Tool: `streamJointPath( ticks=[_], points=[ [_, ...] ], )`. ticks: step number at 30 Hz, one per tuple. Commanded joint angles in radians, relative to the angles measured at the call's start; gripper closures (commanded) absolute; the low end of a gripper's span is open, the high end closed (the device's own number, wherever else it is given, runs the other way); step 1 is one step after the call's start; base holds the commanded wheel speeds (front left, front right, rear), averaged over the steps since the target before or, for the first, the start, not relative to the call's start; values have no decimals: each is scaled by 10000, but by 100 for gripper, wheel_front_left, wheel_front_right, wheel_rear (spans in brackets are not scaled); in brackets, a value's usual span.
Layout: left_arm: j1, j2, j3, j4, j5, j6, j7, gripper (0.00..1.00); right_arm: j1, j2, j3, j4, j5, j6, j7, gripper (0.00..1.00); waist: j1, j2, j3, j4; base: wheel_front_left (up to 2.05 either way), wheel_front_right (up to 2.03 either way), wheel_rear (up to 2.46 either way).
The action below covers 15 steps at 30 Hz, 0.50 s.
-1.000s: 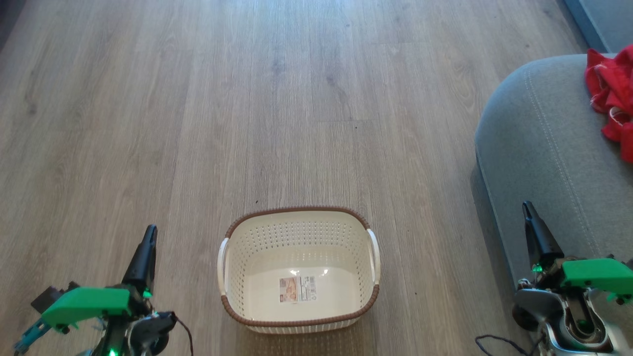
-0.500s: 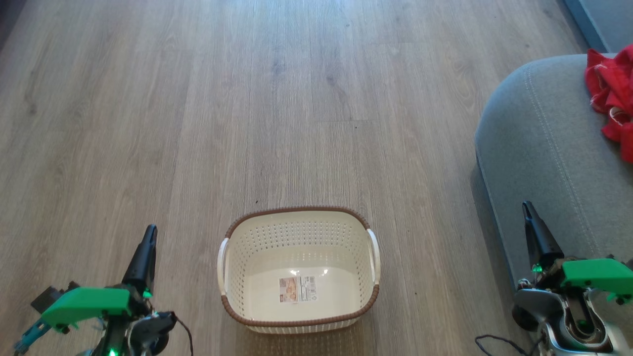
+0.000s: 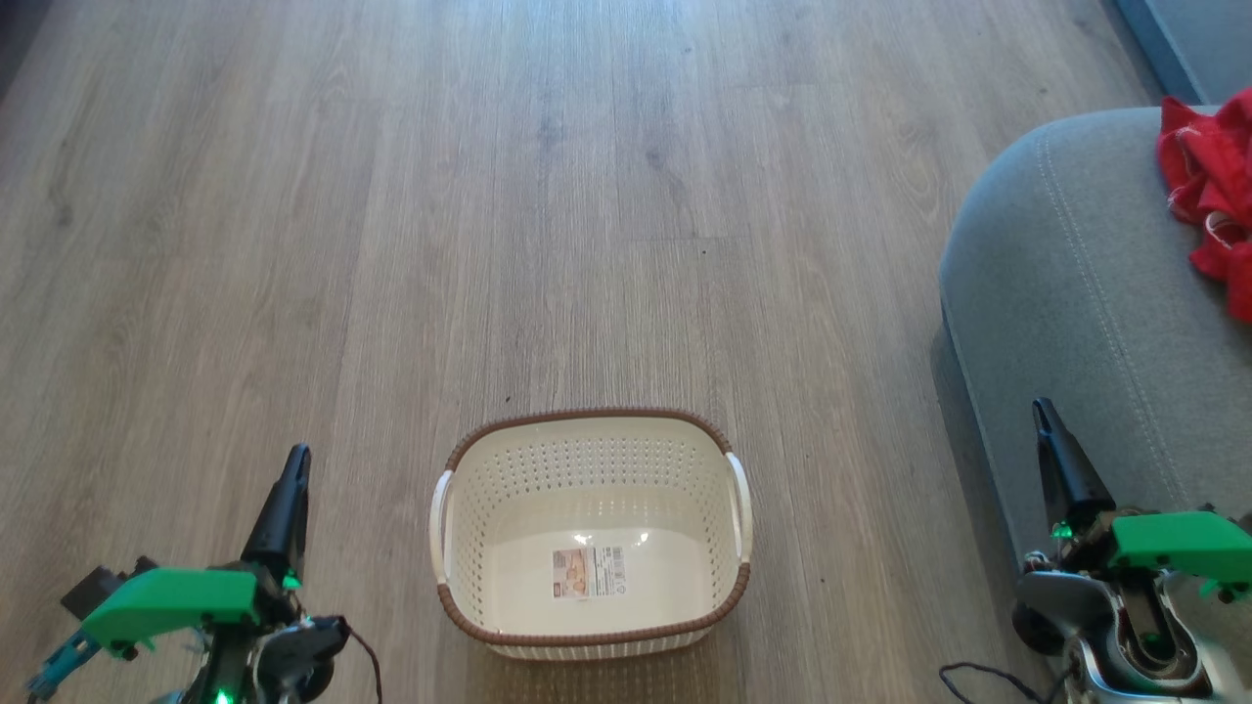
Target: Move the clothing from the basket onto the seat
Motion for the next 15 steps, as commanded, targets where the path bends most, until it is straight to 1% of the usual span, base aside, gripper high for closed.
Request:
streamJointPath(
  ticks=[1, 15],
  points=[
    [-477, 91, 346, -336, -66, -92, 77, 100, -192, 10, 168, -390, 2, 81, 73, 100, 0, 0, 0, 0, 0, 0, 0],
    [-477, 91, 346, -336, -66, -92, 77, 100, -193, 18, 156, -390, -8, 81, 83, 100, 0, 0, 0, 0, 0, 0, 0]
  ],
)
